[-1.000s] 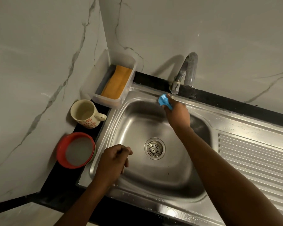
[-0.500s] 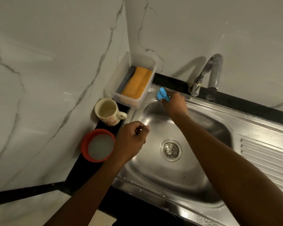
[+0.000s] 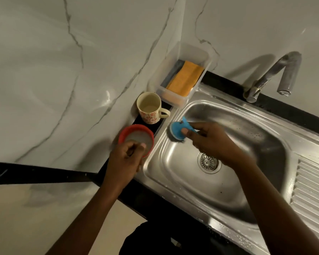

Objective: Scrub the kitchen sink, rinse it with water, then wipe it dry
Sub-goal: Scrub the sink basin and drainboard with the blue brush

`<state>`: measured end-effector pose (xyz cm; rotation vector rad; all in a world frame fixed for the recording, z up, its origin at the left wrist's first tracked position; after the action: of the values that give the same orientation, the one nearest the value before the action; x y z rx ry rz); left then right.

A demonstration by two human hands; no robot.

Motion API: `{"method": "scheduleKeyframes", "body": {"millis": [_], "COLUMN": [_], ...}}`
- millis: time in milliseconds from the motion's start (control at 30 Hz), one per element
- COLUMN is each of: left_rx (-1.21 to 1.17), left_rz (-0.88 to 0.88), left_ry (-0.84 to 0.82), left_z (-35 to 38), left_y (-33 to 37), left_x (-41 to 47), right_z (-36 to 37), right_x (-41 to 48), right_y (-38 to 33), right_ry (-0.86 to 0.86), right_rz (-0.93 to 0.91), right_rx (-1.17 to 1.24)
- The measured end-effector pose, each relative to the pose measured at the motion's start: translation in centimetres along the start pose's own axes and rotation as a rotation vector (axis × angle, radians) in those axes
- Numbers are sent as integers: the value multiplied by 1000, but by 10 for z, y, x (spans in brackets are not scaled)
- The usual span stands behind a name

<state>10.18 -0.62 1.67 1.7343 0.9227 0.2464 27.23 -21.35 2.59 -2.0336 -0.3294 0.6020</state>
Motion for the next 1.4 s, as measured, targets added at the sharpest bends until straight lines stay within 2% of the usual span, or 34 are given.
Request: {"method": "scheduleKeyframes", "body": {"millis": [133,333,400,567,733,867,933,1033,1100,1167,1267,1333,1400], "left_rx": [24,10,4,16,13,-2,0,17,29,44,58,66,72], "left_rz": [2,2,-17,-74,-118,-117,-111,-91,-70,-39,19,42,49], "left_ry": [115,184,180,171,162,170,167,150,137,120,111,106,109], "left_z": [-16,-26,-27,-28,-29,-30,-30,-28,-25,-20,-16,-15,-15], "left_y": [-8,-16,-19,-31,-41,-46,-48,-49,-48,-45,-44,-45,-48], "left_x": [4,-2,-3,-5,-7,-8,-8,-10,-11,-11,-10,-9,-8], "right_z": [47,115,130,141,119,62,36,30,54,88,114,106,92], "right_x": [1,10,17,30,24,1,-13,-22,-23,-31,-54,-71,-70], "right_y": [-33,-47,-44,-44,-61,-59,-40,2,24,37,51,59,61], "right_ry": [-113,-230,-233,-171,-197,-144,-140,-1,103,141,62,-53,-76], "right_rz": [-208,-373,-359,-317,-253,2,127,214,169,73,4,-45,-76], "right_rx": [-189,-472,-547,-557,-297,28,92,-16,-162,-186,-242,-368,-406]}}
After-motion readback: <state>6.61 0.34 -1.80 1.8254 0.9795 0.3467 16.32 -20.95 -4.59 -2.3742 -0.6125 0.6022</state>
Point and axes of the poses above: each hand's wrist, its own x-axis towards the middle knuckle, its own z-axis out of the palm, y = z × x, the point moved 2 cm from there along x, towards the middle knuckle, and after that the axes turned 11 degrees about y, right-handed, at the moved point
